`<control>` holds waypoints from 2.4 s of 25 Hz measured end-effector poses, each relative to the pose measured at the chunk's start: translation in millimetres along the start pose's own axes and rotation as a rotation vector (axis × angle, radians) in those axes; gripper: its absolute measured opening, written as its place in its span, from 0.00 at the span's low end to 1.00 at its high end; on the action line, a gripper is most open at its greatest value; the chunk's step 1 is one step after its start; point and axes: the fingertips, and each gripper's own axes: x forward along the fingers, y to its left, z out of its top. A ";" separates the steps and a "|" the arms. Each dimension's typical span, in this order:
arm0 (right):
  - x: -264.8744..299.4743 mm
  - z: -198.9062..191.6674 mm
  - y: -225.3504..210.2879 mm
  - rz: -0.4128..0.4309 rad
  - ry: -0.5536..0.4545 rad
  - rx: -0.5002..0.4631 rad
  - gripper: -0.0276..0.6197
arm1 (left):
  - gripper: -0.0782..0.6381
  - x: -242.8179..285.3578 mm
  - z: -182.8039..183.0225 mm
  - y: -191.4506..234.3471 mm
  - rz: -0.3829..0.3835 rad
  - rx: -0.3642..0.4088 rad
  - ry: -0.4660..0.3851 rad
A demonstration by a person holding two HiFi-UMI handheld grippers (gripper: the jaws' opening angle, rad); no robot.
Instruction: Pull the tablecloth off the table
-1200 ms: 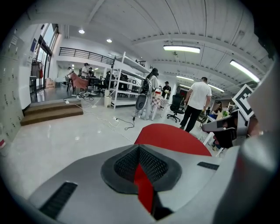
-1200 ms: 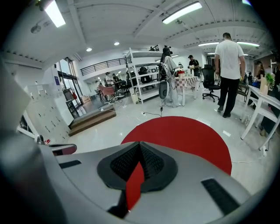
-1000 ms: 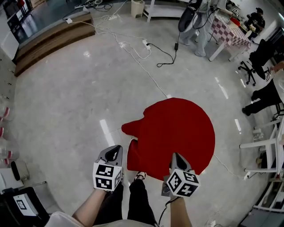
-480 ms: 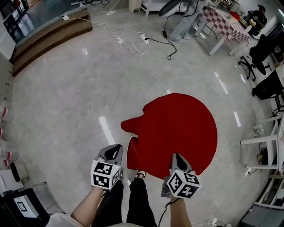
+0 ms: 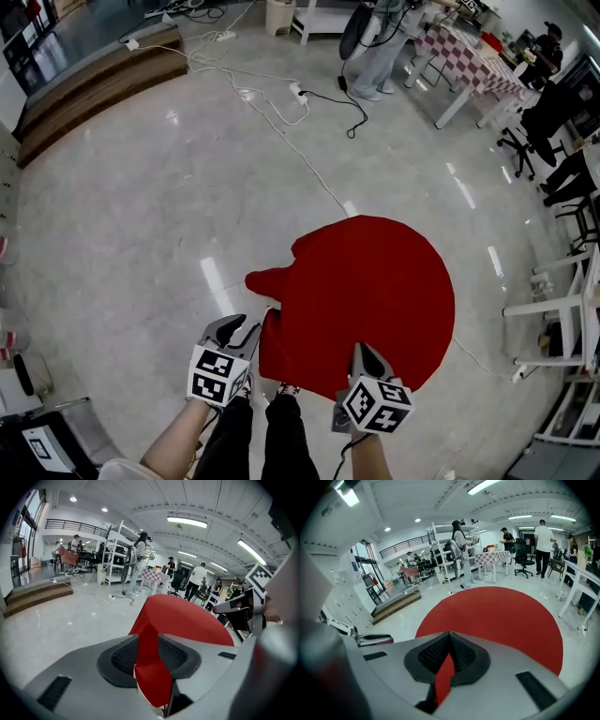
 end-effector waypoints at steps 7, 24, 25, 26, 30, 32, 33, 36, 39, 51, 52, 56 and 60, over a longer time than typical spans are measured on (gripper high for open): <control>18.9 -1.5 -8.1 -0.003 0.023 0.011 0.08 | 0.39 33.0 -10.5 12.5 -0.125 0.055 0.027; 44.9 -5.1 -9.9 -0.022 0.035 0.079 0.08 | 0.57 102.1 4.8 7.0 -0.383 0.404 0.070; 45.1 -6.4 -10.3 -0.023 0.039 0.081 0.08 | 0.57 106.1 6.4 4.5 -0.411 0.413 0.069; 45.3 -7.9 -10.8 -0.023 0.043 0.082 0.08 | 0.58 110.2 7.1 2.4 -0.438 0.426 0.073; 44.2 -14.1 -14.8 -0.023 0.052 0.094 0.08 | 0.59 123.4 4.8 -4.0 -0.529 0.525 0.117; 43.7 -16.8 -17.2 -0.022 0.053 0.105 0.08 | 0.60 126.9 5.1 -9.1 -0.567 0.566 0.134; 43.8 -18.2 -18.1 -0.021 0.054 0.111 0.08 | 0.60 128.1 5.5 -11.5 -0.584 0.579 0.142; 45.0 -21.9 -20.0 -0.021 0.060 0.125 0.08 | 0.59 130.3 7.6 -18.8 -0.628 0.588 0.151; 45.4 -22.0 -19.8 -0.017 0.059 0.131 0.08 | 0.59 131.5 6.7 -19.7 -0.634 0.590 0.155; 46.1 -19.8 -20.5 -0.002 0.048 0.143 0.08 | 0.28 133.5 7.8 -29.4 -0.615 0.636 0.143; 46.3 -19.6 -20.6 -0.002 0.047 0.143 0.08 | 0.24 132.2 8.9 -28.3 -0.612 0.632 0.138; 45.3 -17.7 -18.8 -0.002 0.043 0.144 0.08 | 0.14 124.3 13.4 -18.9 -0.570 0.598 0.140; 42.9 -15.5 -13.9 0.002 0.047 0.138 0.08 | 0.13 108.6 22.6 -6.1 -0.460 0.616 0.162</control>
